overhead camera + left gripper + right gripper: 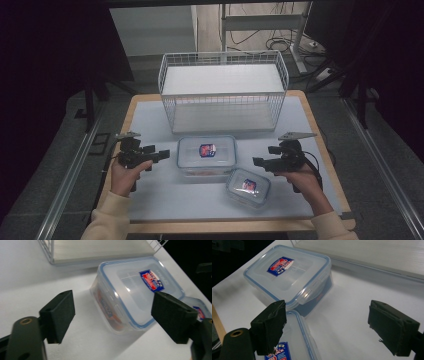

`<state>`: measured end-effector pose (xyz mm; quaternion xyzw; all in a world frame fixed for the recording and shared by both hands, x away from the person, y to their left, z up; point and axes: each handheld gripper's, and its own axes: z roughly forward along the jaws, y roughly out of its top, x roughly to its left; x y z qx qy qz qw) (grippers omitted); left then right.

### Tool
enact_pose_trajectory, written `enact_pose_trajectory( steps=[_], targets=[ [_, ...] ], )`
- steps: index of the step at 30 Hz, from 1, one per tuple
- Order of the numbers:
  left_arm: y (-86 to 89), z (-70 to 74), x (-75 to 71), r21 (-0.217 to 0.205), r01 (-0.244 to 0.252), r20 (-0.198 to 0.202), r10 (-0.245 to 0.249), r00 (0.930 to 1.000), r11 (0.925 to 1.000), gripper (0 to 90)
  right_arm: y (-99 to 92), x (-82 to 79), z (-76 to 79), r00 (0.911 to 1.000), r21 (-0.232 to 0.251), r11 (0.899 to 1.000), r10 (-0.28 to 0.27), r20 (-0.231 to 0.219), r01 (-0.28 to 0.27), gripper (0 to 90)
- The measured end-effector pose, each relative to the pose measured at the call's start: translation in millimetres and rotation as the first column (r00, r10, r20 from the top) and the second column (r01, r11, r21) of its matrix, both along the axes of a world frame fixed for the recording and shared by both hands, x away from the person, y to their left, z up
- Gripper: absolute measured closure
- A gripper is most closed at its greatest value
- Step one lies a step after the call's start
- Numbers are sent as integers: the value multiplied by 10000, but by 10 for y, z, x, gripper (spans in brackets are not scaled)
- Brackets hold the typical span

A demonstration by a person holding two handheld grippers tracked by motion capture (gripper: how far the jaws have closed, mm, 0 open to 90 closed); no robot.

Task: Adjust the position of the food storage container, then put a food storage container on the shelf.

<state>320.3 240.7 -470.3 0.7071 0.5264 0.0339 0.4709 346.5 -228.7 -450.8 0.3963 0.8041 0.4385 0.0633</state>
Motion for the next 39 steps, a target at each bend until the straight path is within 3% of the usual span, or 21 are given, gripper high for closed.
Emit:
enact_pose_trajectory(
  steps=[8, 14, 20, 23, 32, 39],
  targets=[
    [1, 37, -60, -386, 88, -64, -90, 9999, 9992, 142, 86, -12, 50, 9999, 123, 9998, 161, 46, -162, 149],
    [-32, 33, -66, -479, 84, -237, -96, 9997, 9988, 132, 192, 16, 11, 9995, 94, 9996, 260, -204, -258, 143],
    [-95, -23, 19, -647, 237, -521, -271, 9983, 9976, 124, 241, 95, -6, 9981, 477, 9985, 283, -539, -258, 143],
    [-163, -96, 94, -656, 449, -791, -500, 9956, 9968, 122, 319, 201, -43, 9943, 679, 9971, 398, -987, -332, 143],
    [-247, -252, 229, -983, 779, -1338, -908, 9868, 9921, 128, 599, 414, -106, 9840, 645, 9964, 654, -1656, -554, 133],
    [-306, -385, 308, -1366, 907, -1795, -1147, 9771, 9865, 122, 727, 561, -230, 9674, 699, 9961, 694, -2436, -539, 119]
  ],
)
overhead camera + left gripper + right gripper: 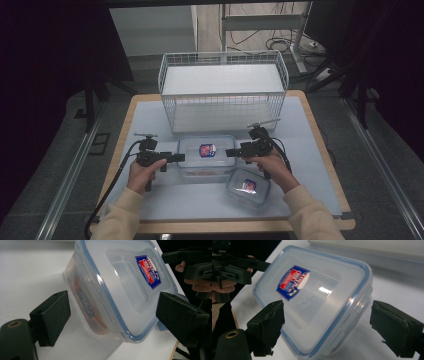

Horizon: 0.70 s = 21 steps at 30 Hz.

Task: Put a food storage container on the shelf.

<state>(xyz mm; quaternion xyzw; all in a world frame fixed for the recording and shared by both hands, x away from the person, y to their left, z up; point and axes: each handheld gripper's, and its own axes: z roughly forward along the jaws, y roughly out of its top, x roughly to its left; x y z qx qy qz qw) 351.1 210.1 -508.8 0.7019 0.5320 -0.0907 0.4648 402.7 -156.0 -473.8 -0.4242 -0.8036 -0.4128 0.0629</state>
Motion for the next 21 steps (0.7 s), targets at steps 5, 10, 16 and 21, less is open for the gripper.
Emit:
enact_pose_trajectory(
  steps=[5, 10, 16, 21],
  targets=[
    [-30, -59, 40, -300, 167, -270, -175, 9995, 9994, 119, -9, 59, -98, 9980, 177, 9998, -14, -639, 25, 119],
    [-52, -97, 49, -400, 311, -383, -327, 9987, 9987, 127, 11, 100, -211, 9920, 328, 9995, 68, -1264, -27, 121],
    [-70, -139, 66, -605, 411, -546, -444, 9975, 9973, 162, 46, 119, -285, 9852, 498, 9987, 230, -1696, -148, 143],
    [-79, -146, 71, -655, 410, -479, -442, 9979, 9970, 248, 16, 139, -303, 9783, 800, 9968, 235, -2058, -71, 199]
  ],
)
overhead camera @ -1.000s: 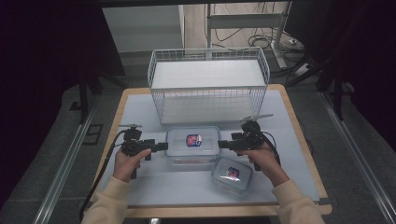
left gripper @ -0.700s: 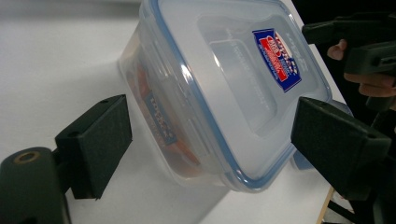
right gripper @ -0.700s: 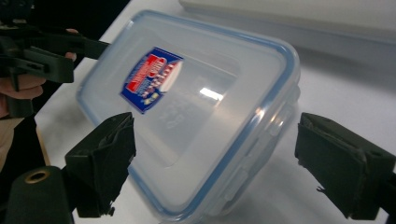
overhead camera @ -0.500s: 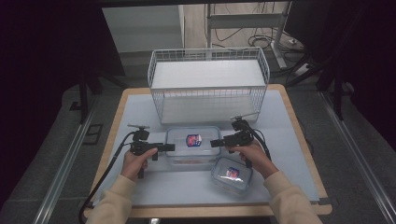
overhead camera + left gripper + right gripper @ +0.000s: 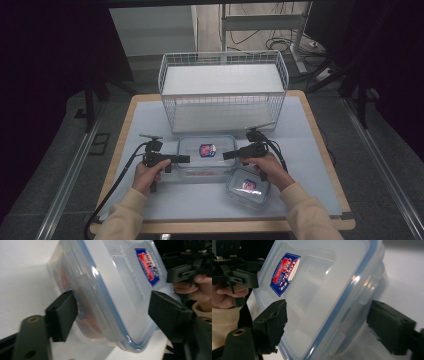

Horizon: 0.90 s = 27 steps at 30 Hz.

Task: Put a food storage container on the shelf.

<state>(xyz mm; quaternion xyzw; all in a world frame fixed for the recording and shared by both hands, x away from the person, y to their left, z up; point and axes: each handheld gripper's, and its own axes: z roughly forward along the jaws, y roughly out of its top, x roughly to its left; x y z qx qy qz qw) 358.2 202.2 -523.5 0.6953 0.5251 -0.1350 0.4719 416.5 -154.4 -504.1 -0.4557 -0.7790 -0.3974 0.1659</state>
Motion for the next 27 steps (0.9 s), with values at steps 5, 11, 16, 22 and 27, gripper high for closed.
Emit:
enact_pose_trajectory(
  steps=[5, 11, 16, 22, 27],
  targets=[
    [22, -2, 5, -121, -132, -34, 131, 9999, 9998, 279, -97, -15, 5, 9986, 368, 9992, -122, -507, 141, 304],
    [29, 25, -22, -97, -178, 114, 180, 9998, 9998, 311, -123, -44, 23, 9980, 475, 9984, -290, -570, 317, 350],
    [52, 58, -46, -73, -331, 291, 333, 9990, 9994, 360, -139, -62, 54, 9980, 550, 9978, -337, -542, 367, 405],
    [95, 100, -83, -138, -498, 507, 505, 9974, 9987, 409, -152, -93, 99, 9975, 715, 9959, -520, -486, 555, 472],
    [119, 134, -107, -11, -546, 733, 545, 9958, 9985, 438, -145, -116, 148, 9977, 868, 9942, -618, -260, 639, 506]
  ],
)
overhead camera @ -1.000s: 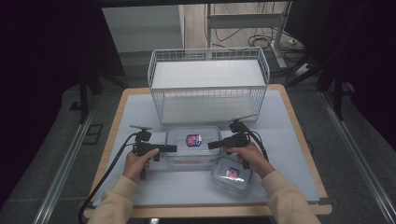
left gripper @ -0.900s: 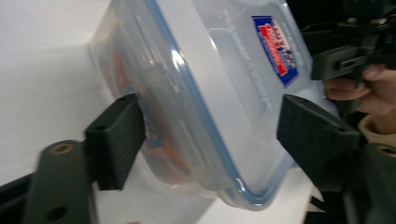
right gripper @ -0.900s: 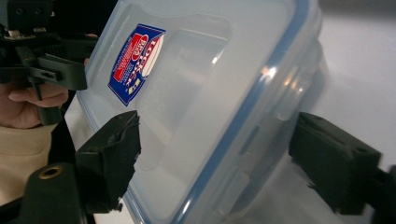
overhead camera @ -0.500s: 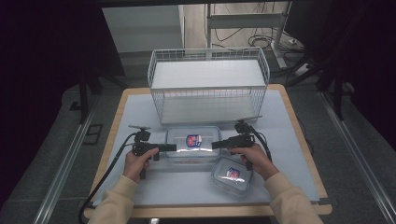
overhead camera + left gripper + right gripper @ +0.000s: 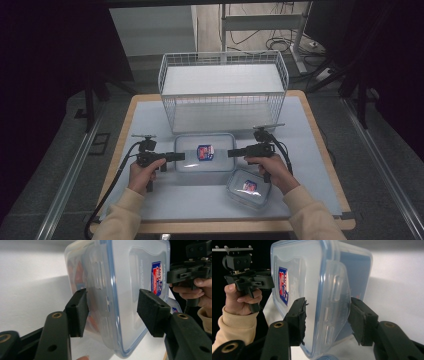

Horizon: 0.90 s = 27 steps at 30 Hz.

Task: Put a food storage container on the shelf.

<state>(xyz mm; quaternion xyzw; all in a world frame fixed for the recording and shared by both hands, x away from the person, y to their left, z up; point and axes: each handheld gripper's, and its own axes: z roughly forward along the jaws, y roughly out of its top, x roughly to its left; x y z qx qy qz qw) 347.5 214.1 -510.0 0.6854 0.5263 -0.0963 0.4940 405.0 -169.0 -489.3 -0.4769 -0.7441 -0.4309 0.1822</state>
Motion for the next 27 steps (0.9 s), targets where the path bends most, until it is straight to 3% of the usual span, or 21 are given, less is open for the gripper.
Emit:
enact_pose_trajectory(
  steps=[2, 14, 27],
  targets=[
    [5, 6, -5, 4, -12, 47, 12, 10000, 10000, 452, 20, -9, -6, 9998, -220, 9996, 159, 125, -156, 496],
    [10, 10, -11, -20, -11, 127, 12, 9999, 10000, 458, 6, 6, -16, 9999, -103, 9998, 150, 44, -150, 504],
    [-5, 195, -81, -74, 65, 838, -58, 9965, 10000, 492, -50, -23, 114, 9971, 294, 9994, 175, 735, -197, 504]
  ],
)
